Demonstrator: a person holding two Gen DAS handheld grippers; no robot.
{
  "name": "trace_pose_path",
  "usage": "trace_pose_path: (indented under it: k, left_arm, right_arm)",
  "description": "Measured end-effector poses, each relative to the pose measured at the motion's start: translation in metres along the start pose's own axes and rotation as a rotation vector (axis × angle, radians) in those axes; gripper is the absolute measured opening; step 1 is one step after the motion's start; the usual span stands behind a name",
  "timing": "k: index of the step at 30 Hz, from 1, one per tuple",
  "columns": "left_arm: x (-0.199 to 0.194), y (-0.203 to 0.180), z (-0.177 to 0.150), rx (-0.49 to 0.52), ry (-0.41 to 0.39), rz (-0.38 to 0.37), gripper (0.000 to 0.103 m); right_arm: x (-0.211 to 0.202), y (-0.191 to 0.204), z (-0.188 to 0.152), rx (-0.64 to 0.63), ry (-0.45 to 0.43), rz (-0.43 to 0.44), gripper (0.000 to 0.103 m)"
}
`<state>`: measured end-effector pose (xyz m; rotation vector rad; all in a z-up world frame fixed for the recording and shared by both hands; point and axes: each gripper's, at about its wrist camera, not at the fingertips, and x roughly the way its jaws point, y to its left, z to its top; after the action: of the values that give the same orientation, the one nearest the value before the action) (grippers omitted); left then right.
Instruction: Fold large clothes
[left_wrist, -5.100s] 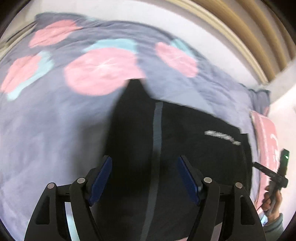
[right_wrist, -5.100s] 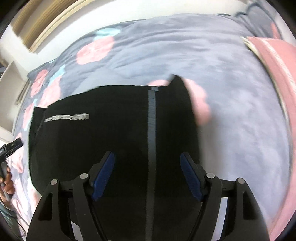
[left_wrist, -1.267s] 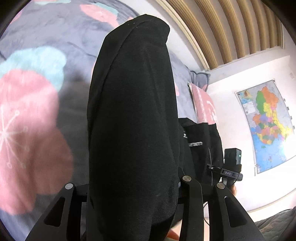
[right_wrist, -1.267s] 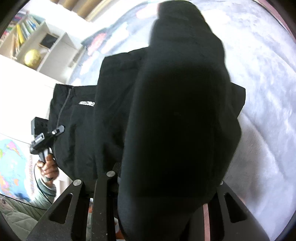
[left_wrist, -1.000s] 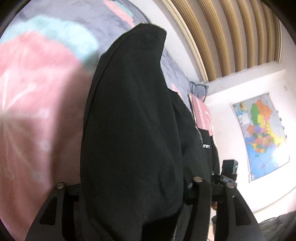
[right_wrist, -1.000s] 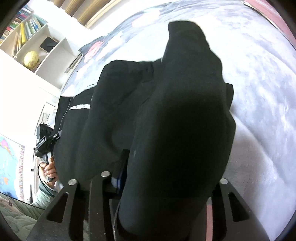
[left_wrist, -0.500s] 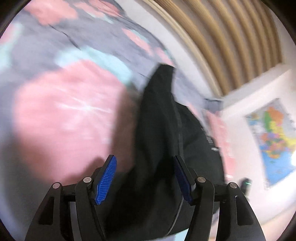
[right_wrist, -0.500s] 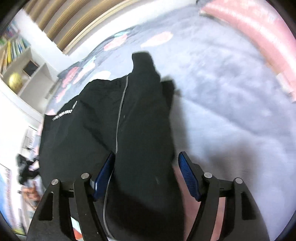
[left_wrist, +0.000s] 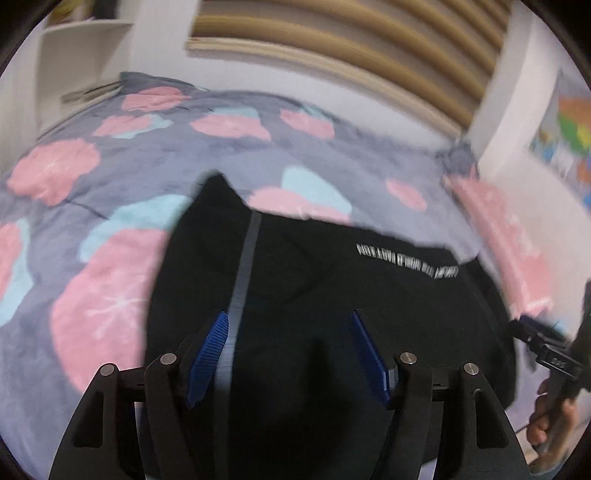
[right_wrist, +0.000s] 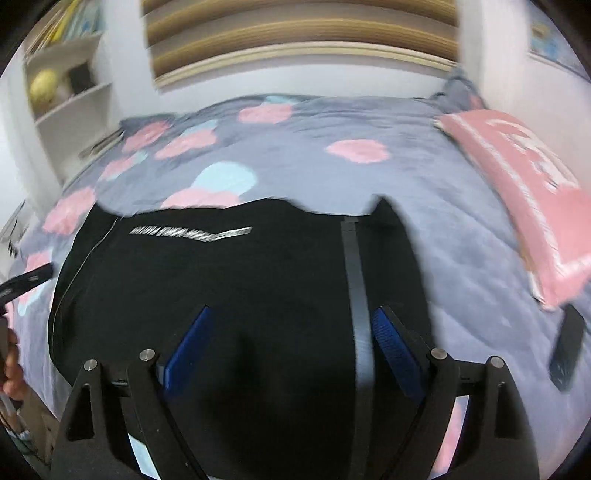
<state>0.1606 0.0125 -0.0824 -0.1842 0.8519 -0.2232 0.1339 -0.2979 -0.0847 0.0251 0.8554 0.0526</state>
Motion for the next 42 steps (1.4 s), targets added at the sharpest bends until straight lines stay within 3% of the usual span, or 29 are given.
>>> trace_pose_path:
  k: [2, 4, 8, 12, 20, 32, 42]
  left_arm:
    - [0.030, -0.017, -0.009, 0.058, 0.071, 0.041, 0.070]
    - [0.057, -0.022, -0.020, 0.061, 0.138, 0.095, 0.074]
    - [0.063, -0.014, -0.019, 0.002, 0.127, 0.071, 0.080]
    - [0.059, -0.023, -0.022, 0.020, 0.092, 0.102, 0.080]
    - [0.024, -0.038, -0.034, 0.039, 0.072, 0.073, 0.080]
    - [-0.067, -0.076, -0.036, 0.120, -0.114, 0.078, 0.080]
    - [-0.128, -0.096, -0.035, 0.150, -0.252, 0.120, 0.080]
  right_arm:
    - [0.032, 0.013, -0.008, -0.026, 0.073, -0.032, 0.090]
    - [0.057, 0.012, -0.019, 0.004, 0.127, -0.011, 0.091]
    - [0.064, 0.002, -0.025, 0.065, 0.103, 0.031, 0.093]
    - [0.059, 0.003, -0.026, 0.075, 0.112, 0.007, 0.093]
    - [0.010, 0.007, -0.033, 0.107, 0.062, 0.008, 0.093]
    - [-0.089, 0.037, -0.016, 0.041, -0.144, -0.052, 0.093]
    - [-0.125, 0.058, -0.014, -0.004, -0.206, -0.067, 0.093]
